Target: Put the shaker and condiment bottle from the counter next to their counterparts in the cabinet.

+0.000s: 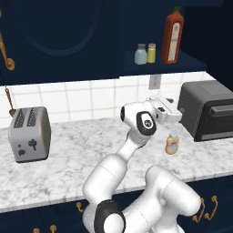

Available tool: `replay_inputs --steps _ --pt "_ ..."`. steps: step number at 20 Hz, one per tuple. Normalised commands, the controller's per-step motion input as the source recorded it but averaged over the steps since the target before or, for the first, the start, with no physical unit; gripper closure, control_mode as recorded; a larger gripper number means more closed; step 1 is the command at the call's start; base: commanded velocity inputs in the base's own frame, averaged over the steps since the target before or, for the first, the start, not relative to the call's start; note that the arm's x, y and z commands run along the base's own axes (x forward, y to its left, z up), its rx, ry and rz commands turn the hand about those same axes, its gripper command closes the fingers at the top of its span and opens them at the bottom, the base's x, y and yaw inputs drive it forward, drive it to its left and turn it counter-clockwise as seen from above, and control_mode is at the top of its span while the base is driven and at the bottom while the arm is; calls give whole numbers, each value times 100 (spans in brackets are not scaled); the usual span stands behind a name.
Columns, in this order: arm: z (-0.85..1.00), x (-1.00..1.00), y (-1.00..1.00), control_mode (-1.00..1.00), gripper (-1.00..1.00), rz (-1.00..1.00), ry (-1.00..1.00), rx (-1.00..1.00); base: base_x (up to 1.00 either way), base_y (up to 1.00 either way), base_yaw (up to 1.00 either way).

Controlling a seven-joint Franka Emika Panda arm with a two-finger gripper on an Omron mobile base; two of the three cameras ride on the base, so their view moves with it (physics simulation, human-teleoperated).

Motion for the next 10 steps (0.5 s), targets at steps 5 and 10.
replay_inputs --steps 5,10 --pt "-58 22 -10 -100 -100 -1 -1 24 0 0 0" --pt "-36 -2 0 -100 -100 0 -2 2 0 0 0"
